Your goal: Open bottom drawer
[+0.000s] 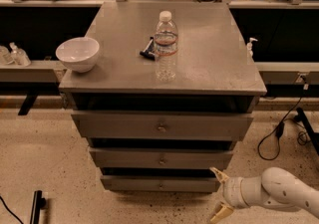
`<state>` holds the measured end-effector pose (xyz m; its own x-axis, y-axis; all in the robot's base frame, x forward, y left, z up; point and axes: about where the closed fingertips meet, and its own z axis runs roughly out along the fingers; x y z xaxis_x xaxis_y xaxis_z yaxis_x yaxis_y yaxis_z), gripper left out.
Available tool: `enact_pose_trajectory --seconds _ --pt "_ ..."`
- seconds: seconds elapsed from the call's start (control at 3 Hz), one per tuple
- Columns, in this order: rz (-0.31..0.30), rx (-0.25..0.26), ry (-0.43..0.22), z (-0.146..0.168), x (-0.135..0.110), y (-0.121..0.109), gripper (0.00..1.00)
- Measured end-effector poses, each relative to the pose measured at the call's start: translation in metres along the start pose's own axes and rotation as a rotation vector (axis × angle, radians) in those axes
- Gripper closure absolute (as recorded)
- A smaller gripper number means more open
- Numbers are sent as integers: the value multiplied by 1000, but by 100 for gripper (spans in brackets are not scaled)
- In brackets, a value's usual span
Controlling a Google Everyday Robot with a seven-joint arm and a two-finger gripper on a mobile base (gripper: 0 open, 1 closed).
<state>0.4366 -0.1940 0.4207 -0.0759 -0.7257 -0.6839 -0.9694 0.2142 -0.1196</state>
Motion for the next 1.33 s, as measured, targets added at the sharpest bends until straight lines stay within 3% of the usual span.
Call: enact_pose_trajectory --seconds 0.33,0.67,1.33 --pt "-14 -17 2 10 2 0 0" --pt "-66 -16 13 37 17 -4 0" --pt "-88 -15 28 84 66 3 0"
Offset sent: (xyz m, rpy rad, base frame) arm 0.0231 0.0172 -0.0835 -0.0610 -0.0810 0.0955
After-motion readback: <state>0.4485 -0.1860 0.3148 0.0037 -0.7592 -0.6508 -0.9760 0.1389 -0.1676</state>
